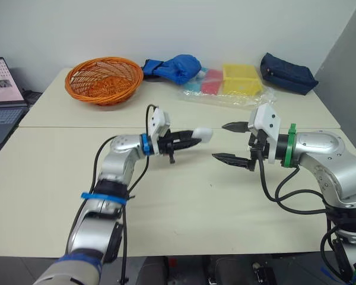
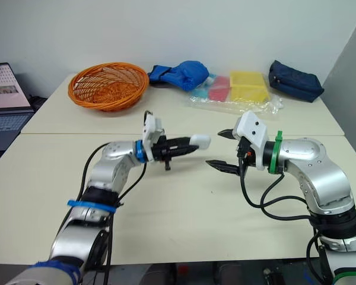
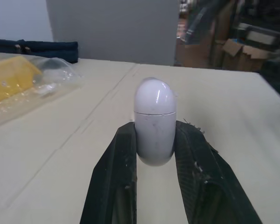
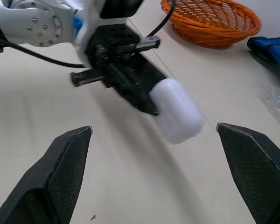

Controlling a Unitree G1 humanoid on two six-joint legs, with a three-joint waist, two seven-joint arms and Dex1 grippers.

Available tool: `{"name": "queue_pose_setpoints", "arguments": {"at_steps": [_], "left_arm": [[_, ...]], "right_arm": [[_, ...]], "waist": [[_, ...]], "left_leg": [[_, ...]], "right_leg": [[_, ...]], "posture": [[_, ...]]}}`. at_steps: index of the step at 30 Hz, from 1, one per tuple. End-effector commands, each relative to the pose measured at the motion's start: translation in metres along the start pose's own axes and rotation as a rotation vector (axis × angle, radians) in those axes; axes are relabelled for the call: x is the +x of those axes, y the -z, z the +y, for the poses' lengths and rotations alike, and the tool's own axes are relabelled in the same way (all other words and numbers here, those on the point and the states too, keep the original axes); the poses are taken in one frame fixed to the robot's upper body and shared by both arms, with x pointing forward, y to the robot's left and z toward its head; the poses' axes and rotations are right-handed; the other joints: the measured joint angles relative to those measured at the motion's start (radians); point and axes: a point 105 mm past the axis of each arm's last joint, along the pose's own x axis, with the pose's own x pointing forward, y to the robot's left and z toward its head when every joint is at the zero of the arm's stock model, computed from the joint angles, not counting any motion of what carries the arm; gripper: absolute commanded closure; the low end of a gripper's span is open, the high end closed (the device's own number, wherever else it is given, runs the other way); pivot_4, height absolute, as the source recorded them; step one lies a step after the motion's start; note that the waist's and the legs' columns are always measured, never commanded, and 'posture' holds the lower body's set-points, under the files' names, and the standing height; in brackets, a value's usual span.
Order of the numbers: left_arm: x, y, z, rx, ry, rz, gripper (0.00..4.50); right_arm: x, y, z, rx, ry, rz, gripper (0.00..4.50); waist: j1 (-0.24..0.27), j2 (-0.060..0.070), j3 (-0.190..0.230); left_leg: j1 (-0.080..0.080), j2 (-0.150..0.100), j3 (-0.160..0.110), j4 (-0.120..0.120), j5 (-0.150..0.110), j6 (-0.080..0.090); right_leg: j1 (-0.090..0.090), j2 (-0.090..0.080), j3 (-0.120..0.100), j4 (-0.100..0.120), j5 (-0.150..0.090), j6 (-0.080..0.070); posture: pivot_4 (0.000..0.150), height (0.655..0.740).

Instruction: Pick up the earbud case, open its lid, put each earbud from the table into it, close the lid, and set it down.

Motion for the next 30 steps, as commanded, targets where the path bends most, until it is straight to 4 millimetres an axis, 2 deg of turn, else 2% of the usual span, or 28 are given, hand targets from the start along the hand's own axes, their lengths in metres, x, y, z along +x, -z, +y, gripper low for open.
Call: {"name": "queue_pose_setpoints", "arguments": {"at_steps": [1, 5, 17, 30], "left_arm": [[0.006, -0.017, -0.018, 0.082, 0.040, -0.100, 3.73], [0.005, -0.014, -0.027, 0.086, 0.044, -0.111, 3.73], [0.004, -0.017, -0.028, 0.081, 0.054, -0.103, 3.73], [0.007, -0.016, -0.031, 0.084, 0.092, -0.091, 3.73]], "right_arm": [[0.002, -0.007, -0.008, -0.100, 0.013, -0.004, 0.02], [0.008, -0.003, -0.016, -0.125, 0.023, 0.012, 0.02], [0.013, -0.005, -0.016, -0.127, 0.003, 0.006, 0.02], [0.006, -0.013, -0.027, -0.024, 0.066, -0.037, 0.02]], "waist": [[0.002, 0.000, 0.000], [0.002, 0.000, 0.000], [0.003, 0.000, 0.000], [0.003, 0.000, 0.000]], "left_leg": [[0.000, 0.000, 0.001, 0.001, 0.000, 0.000], [0.001, 0.000, 0.001, 0.002, 0.001, 0.001], [0.001, 0.000, 0.002, 0.001, 0.001, 0.001], [0.001, 0.000, 0.002, 0.001, 0.001, 0.001]], "right_leg": [[0.000, 0.000, 0.000, 0.000, 0.000, 0.000], [0.000, 0.000, 0.000, 0.001, 0.001, 0.001], [0.000, 0.000, 0.001, 0.001, 0.001, 0.001], [0.000, 0.000, 0.000, 0.001, 0.001, 0.001]], "posture": [[0.150, 0.7400], [0.150, 0.7400], [0.150, 0.7400], [0.150, 0.7400]]}}
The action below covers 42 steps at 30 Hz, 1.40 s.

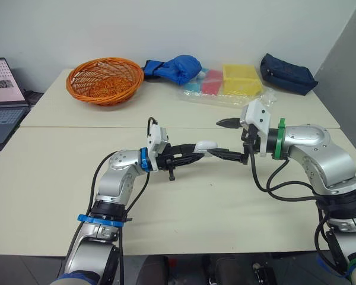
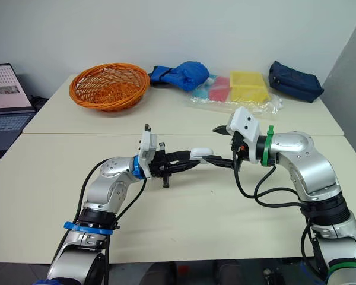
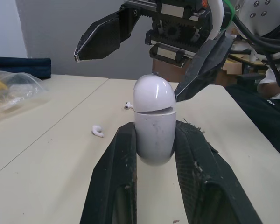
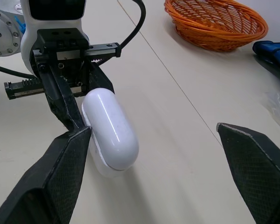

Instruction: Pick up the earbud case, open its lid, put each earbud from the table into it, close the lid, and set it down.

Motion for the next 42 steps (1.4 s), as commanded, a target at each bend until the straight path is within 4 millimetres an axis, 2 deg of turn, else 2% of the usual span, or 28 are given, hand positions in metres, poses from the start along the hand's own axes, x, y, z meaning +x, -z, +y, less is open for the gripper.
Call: {"name": "queue_pose_setpoints", "arguments": {"at_steps": [1, 8, 12, 17, 19, 20, 21, 23, 26, 29, 32, 36, 40, 42], "left_arm": [[0.007, -0.014, -0.004, 0.053, 0.053, -0.032, 3.73], [0.008, -0.013, -0.004, 0.047, 0.046, -0.037, 3.73], [0.003, -0.012, 0.007, 0.059, -0.044, -0.047, 3.73], [-0.010, -0.018, 0.031, 0.094, -0.243, -0.088, 3.73], [-0.017, -0.020, 0.036, 0.111, -0.327, -0.103, 3.73], [-0.023, -0.020, 0.039, 0.119, -0.380, -0.110, 3.73], [-0.028, -0.019, 0.041, 0.128, -0.428, -0.112, 3.73], [-0.036, -0.018, 0.042, 0.130, -0.490, -0.118, 3.73], [-0.040, -0.017, 0.041, 0.126, -0.528, -0.119, 3.73], [-0.040, -0.018, 0.038, 0.132, -0.530, -0.115, 3.73], [-0.043, -0.021, 0.041, 0.142, -0.554, -0.115, 3.73], [-0.045, -0.027, 0.043, 0.157, -0.570, -0.120, 3.73], [-0.044, -0.027, 0.041, 0.155, -0.569, -0.120, 3.73], [-0.043, -0.027, 0.041, 0.155, -0.570, -0.120, 3.73]], "right_arm": [[-0.011, -0.019, -0.014, -0.035, 0.072, -0.047, 0.02], [-0.017, -0.022, -0.016, -0.011, 0.077, -0.059, 0.02], [-0.028, -0.023, -0.008, 0.113, 0.032, -0.090, 0.02], [-0.049, 0.009, -0.022, 0.321, 0.239, -0.071, 0.02], [-0.056, 0.033, -0.031, 0.381, 0.397, -0.044, 0.02], [-0.059, 0.054, -0.034, 0.388, 0.499, 0.000, 0.02], [-0.059, 0.072, -0.034, 0.391, 0.573, 0.038, 0.02], [-0.056, 0.094, -0.030, 0.378, 0.641, 0.090, 0.02], [-0.047, 0.115, -0.029, 0.350, 0.659, 0.130, 0.02], [-0.044, 0.125, -0.035, 0.352, 0.680, 0.141, 0.02], [-0.041, 0.138, -0.050, 0.382, 0.739, 0.150, 0.02], [-0.044, 0.150, -0.074, 0.479, 0.899, 0.147, 0.02], [-0.038, 0.153, -0.074, 0.506, 0.929, 0.139, 0.02], [-0.026, 0.156, -0.068, 0.527, 0.926, 0.137, 0.02]], "waist": [[0.000, 0.000, 0.000], [-0.001, 0.000, 0.000], [0.000, 0.000, 0.000], [0.001, 0.000, 0.000], [0.000, 0.000, 0.000], [0.000, 0.000, 0.000], [0.000, 0.000, -0.001], [-0.001, 0.000, -0.001], [-0.004, 0.001, -0.001], [-0.002, 0.001, -0.001], [-0.003, 0.001, -0.001], [-0.002, 0.000, -0.001], [-0.001, 0.001, -0.001], [-0.002, 0.001, -0.001]], "left_leg": [[0.000, 0.000, 0.000, 0.000, 0.000, 0.000], [0.000, 0.000, 0.000, 0.000, 0.000, 0.000], [0.000, 0.000, 0.000, 0.000, 0.000, 0.000], [-0.001, 0.000, -0.002, 0.000, 0.000, 0.000], [-0.001, 0.000, -0.001, -0.001, 0.000, 0.000], [0.000, 0.000, -0.002, -0.001, 0.000, 0.000], [0.000, 0.000, -0.002, -0.001, 0.000, 0.000], [0.000, 0.001, -0.002, -0.002, 0.000, 0.000], [-0.001, 0.001, 0.001, -0.002, 0.000, 0.000], [0.000, 0.000, 0.002, -0.001, 0.000, 0.000], [0.001, 0.000, 0.003, 0.000, 0.000, 0.000], [0.001, 0.001, 0.006, -0.001, 0.000, 0.001], [-0.001, 0.001, 0.006, -0.003, 0.000, 0.001], [-0.001, 0.001, 0.007, -0.003, 0.000, 0.001]], "right_leg": [[0.000, 0.000, 0.000, 0.000, 0.000, 0.000], [0.000, 0.000, 0.000, 0.000, 0.000, 0.000], [0.000, 0.000, 0.000, -0.001, 0.000, 0.000], [0.001, 0.000, 0.001, -0.003, 0.000, 0.000], [0.001, 0.000, 0.001, -0.002, 0.000, 0.000], [0.001, 0.000, 0.002, -0.002, 0.000, 0.000], [0.002, 0.000, 0.002, -0.003, 0.000, 0.000], [0.001, 0.000, 0.002, -0.004, 0.000, 0.000], [-0.001, 0.000, 0.003, -0.003, 0.000, 0.000], [0.000, 0.000, 0.002, -0.003, 0.002, 0.002], [0.001, 0.000, 0.003, -0.004, 0.003, 0.003], [0.001, 0.000, 0.005, -0.007, 0.005, 0.004], [0.000, 0.000, 0.005, -0.009, 0.005, 0.004], [0.000, 0.000, 0.005, -0.009, 0.005, 0.003]], "posture": [[0.150, 0.7400], [0.150, 0.7400], [0.150, 0.7400], [0.150, 0.7400], [0.150, 0.7400], [0.150, 0.7400], [0.150, 0.7400], [0.150, 0.7400], [0.150, 0.7400], [0.150, 0.7400], [0.150, 0.7400], [0.150, 0.7400], [0.150, 0.7400], [0.150, 0.7400]]}}
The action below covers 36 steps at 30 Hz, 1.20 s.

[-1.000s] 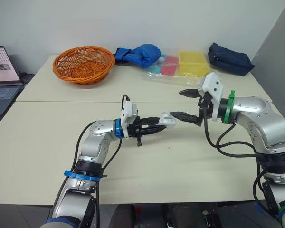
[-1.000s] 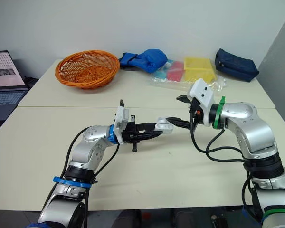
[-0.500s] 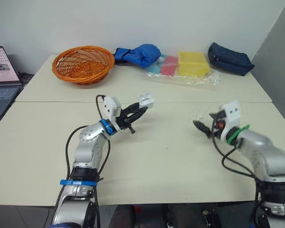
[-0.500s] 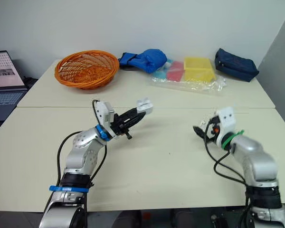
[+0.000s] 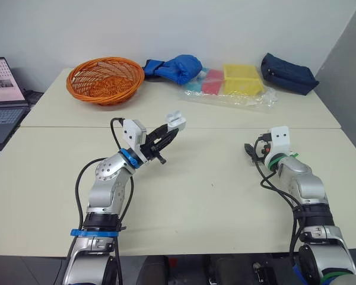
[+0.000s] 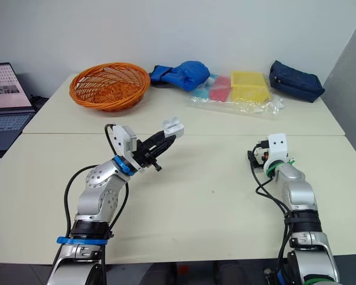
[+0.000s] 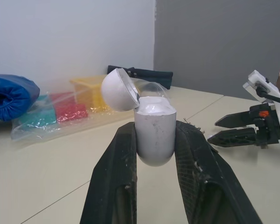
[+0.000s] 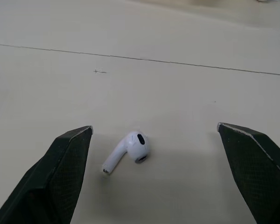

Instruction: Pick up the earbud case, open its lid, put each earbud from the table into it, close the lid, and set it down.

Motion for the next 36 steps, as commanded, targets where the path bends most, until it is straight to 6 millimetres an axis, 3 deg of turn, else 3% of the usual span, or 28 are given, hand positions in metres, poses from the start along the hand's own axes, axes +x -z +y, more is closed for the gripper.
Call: {"name": "queue_pose_setpoints", "arguments": {"at_steps": [1, 4, 7, 12, 17, 22, 27, 31, 34, 36], "left_arm": [[0.003, -0.016, -0.001, 0.038, 0.007, -0.044, 3.73], [0.006, -0.018, 0.000, 0.043, 0.007, -0.046, 3.73], [0.007, -0.020, 0.001, 0.048, 0.009, -0.048, 3.73], [0.008, -0.021, 0.001, 0.050, 0.014, -0.049, 3.73], [0.010, -0.021, 0.000, 0.051, 0.021, -0.050, 3.73], [0.012, -0.022, -0.001, 0.051, 0.025, -0.052, 3.73], [0.010, -0.021, -0.003, 0.045, 0.026, -0.053, 3.73], [0.003, -0.015, -0.007, 0.035, 0.037, -0.034, 3.73], [-0.002, -0.009, -0.009, 0.026, 0.046, -0.016, 3.73], [-0.003, -0.007, -0.010, 0.022, 0.046, -0.016, 3.73]], "right_arm": [[0.004, -0.006, 0.010, 0.008, 0.018, -0.042, 0.02], [0.007, 0.003, 0.017, -0.001, 0.035, -0.024, 0.02], [0.006, 0.010, 0.019, -0.007, 0.056, -0.010, 0.58], [0.005, 0.018, 0.025, -0.017, 0.041, -0.006, 2.48], [0.004, 0.019, 0.021, -0.039, 0.039, -0.010, 3.94], [0.003, 0.015, 0.015, -0.052, 0.010, -0.024, 3.97], [-0.010, -0.001, 0.035, -0.063, -0.207, -0.080, 3.97], [-0.060, -0.009, 0.054, -0.240, -0.568, -0.035, 3.97], [-0.099, 0.004, 0.051, -0.363, -0.748, 0.101, 3.97], [-0.115, 0.013, 0.043, -0.408, -0.807, 0.179, 3.97]], "waist": [[-0.001, 0.000, 0.000], [-0.002, 0.000, 0.000], [-0.001, 0.000, 0.000], [-0.001, 0.000, 0.000], [0.002, 0.000, 0.000], [0.003, 0.000, 0.000], [0.003, 0.000, 0.000], [0.002, 0.001, 0.000], [0.002, 0.002, 0.000], [0.002, 0.001, 0.000]], "left_leg": [[0.000, 0.000, 0.000, 0.000, 0.000, 0.000], [0.001, 0.001, 0.001, 0.000, 0.000, 0.000], [0.001, 0.001, 0.001, 0.001, 0.000, 0.000], [0.001, 0.000, 0.001, 0.002, 0.000, 0.000], [0.001, 0.000, 0.001, 0.002, 0.000, 0.000], [0.001, 0.000, 0.001, 0.002, 0.000, 0.000], [0.001, 0.000, 0.001, 0.002, 0.000, 0.000], [0.000, 0.000, 0.001, 0.000, 0.000, 0.000], [0.000, 0.000, 0.001, 0.000, 0.000, 0.000], [0.000, 0.000, 0.001, 0.001, 0.000, 0.000]], "right_leg": [[0.000, 0.000, 0.000, 0.000, 0.000, 0.000], [0.000, 0.000, 0.000, 0.000, 0.000, 0.001], [0.000, 0.000, 0.000, 0.001, 0.000, 0.001], [0.001, 0.000, 0.001, 0.001, 0.000, 0.002], [0.001, 0.000, 0.001, 0.001, 0.001, 0.002], [0.001, -0.001, 0.001, 0.000, 0.001, 0.002], [0.001, 0.000, 0.001, 0.000, 0.001, 0.002], [0.000, -0.001, 0.001, -0.001, 0.000, 0.003], [0.000, -0.001, 0.001, -0.002, 0.000, 0.003], [0.000, -0.001, 0.000, -0.002, 0.000, 0.003]], "posture": [[0.150, 0.7400], [0.150, 0.7400], [0.150, 0.7400], [0.150, 0.7400], [0.150, 0.7400], [0.150, 0.7400], [0.150, 0.7400], [0.150, 0.7400], [0.150, 0.7400], [0.150, 0.7400]]}}
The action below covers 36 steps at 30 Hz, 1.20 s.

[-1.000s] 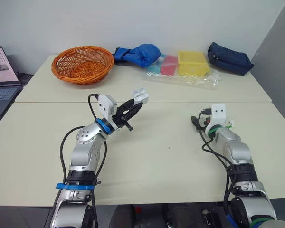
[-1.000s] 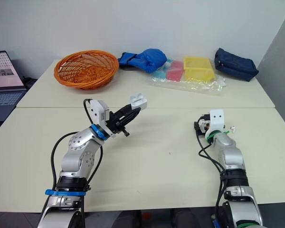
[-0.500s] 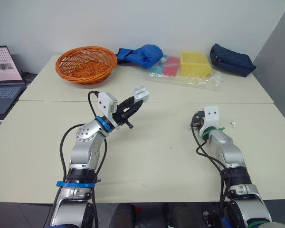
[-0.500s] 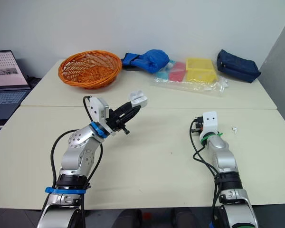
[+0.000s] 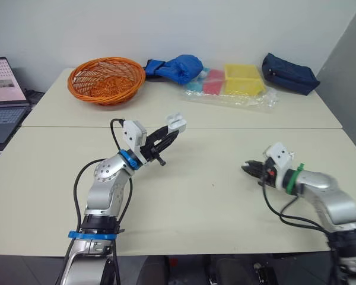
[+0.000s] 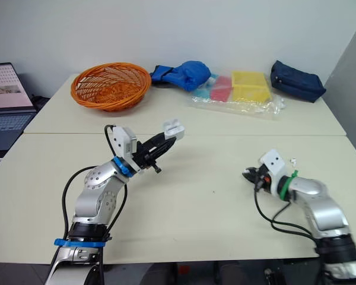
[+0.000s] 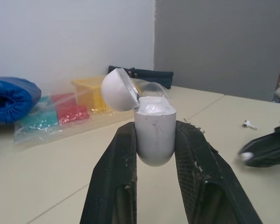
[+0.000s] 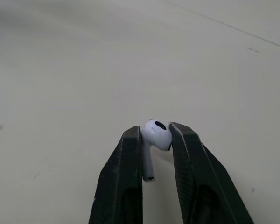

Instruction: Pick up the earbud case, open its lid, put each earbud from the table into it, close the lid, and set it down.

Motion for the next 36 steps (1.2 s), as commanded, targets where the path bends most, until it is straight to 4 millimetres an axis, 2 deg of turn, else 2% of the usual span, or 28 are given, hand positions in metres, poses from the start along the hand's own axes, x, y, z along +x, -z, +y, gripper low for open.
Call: {"name": "queue_pose_setpoints", "arguments": {"at_steps": [1, 4, 8, 11, 16, 19, 25, 31, 36], "left_arm": [[0.003, -0.013, -0.006, 0.031, 0.028, -0.048, 3.73], [0.001, -0.011, -0.007, 0.021, 0.025, -0.050, 3.73], [-0.002, -0.007, -0.012, 0.001, 0.019, -0.050, 3.73], [-0.002, -0.006, -0.016, -0.005, 0.022, -0.050, 3.73], [-0.003, -0.005, -0.018, -0.011, 0.026, -0.044, 3.73], [-0.003, -0.005, -0.020, -0.016, 0.024, -0.045, 3.73], [-0.005, -0.005, -0.022, -0.019, 0.015, -0.042, 3.73], [-0.008, -0.005, -0.018, -0.012, -0.012, -0.042, 3.73], [-0.007, -0.002, -0.018, -0.017, -0.016, -0.042, 3.73]], "right_arm": [[-0.021, 0.004, 0.021, -0.047, -0.176, 0.068, 3.97], [-0.034, 0.024, 0.016, -0.052, -0.187, 0.153, 3.97], [-0.034, 0.045, 0.002, -0.064, -0.141, 0.187, 3.97], [-0.033, 0.053, 0.001, -0.079, -0.152, 0.191, 3.97], [-0.043, 0.071, -0.004, -0.082, -0.144, 0.256, 2.30], [-0.049, 0.071, -0.009, -0.076, -0.106, 0.279, 1.24], [-0.050, 0.049, 0.000, 0.023, -0.082, 0.245, 1.24], [-0.050, 0.033, 0.000, 0.132, 0.048, 0.222, 1.24], [-0.047, 0.045, -0.002, 0.180, 0.170, 0.260, 1.24]], "waist": [[0.000, 0.000, 0.000], [-0.003, 0.000, 0.000], [-0.005, 0.000, 0.000], [-0.004, -0.001, 0.000], [-0.002, -0.001, 0.000], [0.000, -0.001, 0.000], [0.004, -0.001, 0.000], [0.002, -0.001, 0.000], [0.002, -0.001, 0.000]], "left_leg": [[0.000, 0.000, 0.000, 0.000, 0.000, 0.000], [0.003, 0.000, 0.000, 0.001, 0.000, 0.000], [0.003, 0.000, 0.001, 0.002, 0.000, 0.000], [0.003, 0.000, 0.002, 0.002, 0.000, 0.001], [0.005, -0.001, 0.001, 0.002, 0.000, 0.000], [0.009, 0.000, 0.001, 0.001, 0.000, 0.000], [0.009, -0.001, 0.000, 0.001, 0.000, 0.000], [0.009, 0.000, 0.000, 0.001, 0.000, 0.000], [0.009, 0.000, 0.000, 0.001, 0.000, 0.000]], "right_leg": [[0.000, 0.000, 0.000, 0.000, 0.000, 0.000], [0.001, 0.000, 0.000, 0.001, 0.001, 0.000], [0.002, 0.000, 0.002, 0.001, 0.002, 0.000], [0.002, 0.001, 0.002, 0.001, 0.002, 0.000], [0.005, 0.000, 0.001, 0.000, 0.002, 0.000], [0.009, 0.000, 0.001, -0.001, 0.002, 0.000], [0.010, -0.001, 0.000, -0.003, 0.001, 0.000], [0.010, -0.001, 0.000, -0.003, 0.001, 0.000], [0.010, -0.001, 0.000, -0.004, 0.001, 0.000]], "posture": [[0.150, 0.7400], [0.150, 0.7400], [0.150, 0.7400], [0.150, 0.7400], [0.150, 0.7400], [0.150, 0.7400], [0.150, 0.7400], [0.150, 0.7400], [0.150, 0.7400]]}}
